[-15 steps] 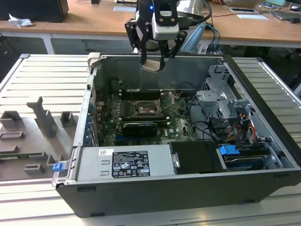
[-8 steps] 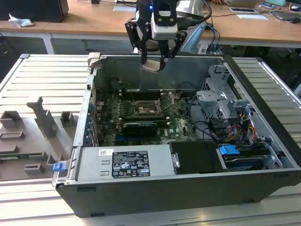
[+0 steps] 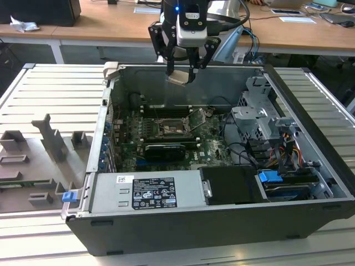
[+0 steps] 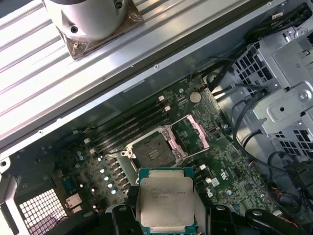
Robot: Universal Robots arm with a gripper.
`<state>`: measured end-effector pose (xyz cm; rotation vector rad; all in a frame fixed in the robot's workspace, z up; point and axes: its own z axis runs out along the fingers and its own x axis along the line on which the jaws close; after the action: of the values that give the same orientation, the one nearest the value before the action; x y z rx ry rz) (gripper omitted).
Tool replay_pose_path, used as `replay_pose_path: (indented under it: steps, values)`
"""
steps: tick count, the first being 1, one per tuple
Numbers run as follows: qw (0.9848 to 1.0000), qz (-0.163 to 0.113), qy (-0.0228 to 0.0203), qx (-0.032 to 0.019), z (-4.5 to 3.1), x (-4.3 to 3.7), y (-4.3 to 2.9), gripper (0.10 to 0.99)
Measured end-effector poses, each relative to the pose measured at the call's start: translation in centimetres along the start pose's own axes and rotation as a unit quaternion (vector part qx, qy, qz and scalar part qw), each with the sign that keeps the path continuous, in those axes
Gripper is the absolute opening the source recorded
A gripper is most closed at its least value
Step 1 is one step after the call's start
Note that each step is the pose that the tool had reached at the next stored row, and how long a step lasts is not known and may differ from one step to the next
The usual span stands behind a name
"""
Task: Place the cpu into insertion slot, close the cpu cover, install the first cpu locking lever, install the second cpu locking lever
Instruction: 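Place the cpu into insertion slot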
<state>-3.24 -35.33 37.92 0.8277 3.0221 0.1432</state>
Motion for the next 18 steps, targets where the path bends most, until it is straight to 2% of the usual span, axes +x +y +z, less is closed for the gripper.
replay_pose_path:
  steps: [10, 18]
  values:
    - [0.9996, 0.030, -0.0027, -0.0006, 0.00, 0.00, 0.00, 0.529]
    - [0.9984, 0.057, -0.0051, -0.0011, 0.00, 0.00, 0.00, 0.529]
